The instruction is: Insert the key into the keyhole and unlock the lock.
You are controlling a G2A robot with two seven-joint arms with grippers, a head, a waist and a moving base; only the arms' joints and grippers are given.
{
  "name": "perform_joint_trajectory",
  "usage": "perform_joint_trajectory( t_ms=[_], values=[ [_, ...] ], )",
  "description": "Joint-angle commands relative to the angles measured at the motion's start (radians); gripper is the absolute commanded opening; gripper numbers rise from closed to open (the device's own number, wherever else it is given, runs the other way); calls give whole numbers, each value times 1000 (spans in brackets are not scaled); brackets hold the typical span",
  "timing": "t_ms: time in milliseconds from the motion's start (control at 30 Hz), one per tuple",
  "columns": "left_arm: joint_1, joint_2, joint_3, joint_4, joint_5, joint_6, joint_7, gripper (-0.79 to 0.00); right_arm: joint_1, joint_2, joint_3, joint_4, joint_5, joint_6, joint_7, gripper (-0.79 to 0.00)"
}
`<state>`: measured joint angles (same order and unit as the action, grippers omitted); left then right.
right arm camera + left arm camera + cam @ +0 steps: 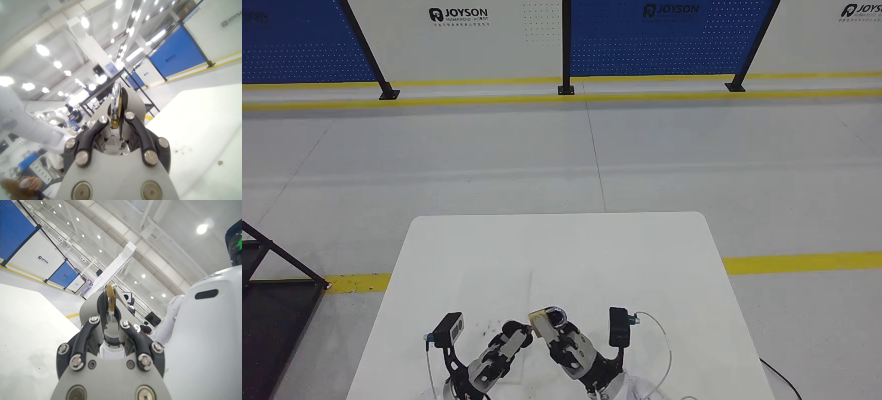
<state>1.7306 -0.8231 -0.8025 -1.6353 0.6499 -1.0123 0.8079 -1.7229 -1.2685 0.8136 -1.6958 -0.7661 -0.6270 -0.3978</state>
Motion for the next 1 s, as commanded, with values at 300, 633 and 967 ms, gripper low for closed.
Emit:
perform_joint_trajectory(
  t_ms=[300,633,967],
  values=[
    [-20,13,20,12,-8,0,0,-785,4,-1,-7,2,-10,9,18,-785],
    [-14,12,4,15,-15,0,0,-785,-4,4,-3,-8,-22,18,49,-785],
    [-5,11,-13,15,-21,0,0,-785,-8,8,0,-16,-12,41,89,-505]
  ],
)
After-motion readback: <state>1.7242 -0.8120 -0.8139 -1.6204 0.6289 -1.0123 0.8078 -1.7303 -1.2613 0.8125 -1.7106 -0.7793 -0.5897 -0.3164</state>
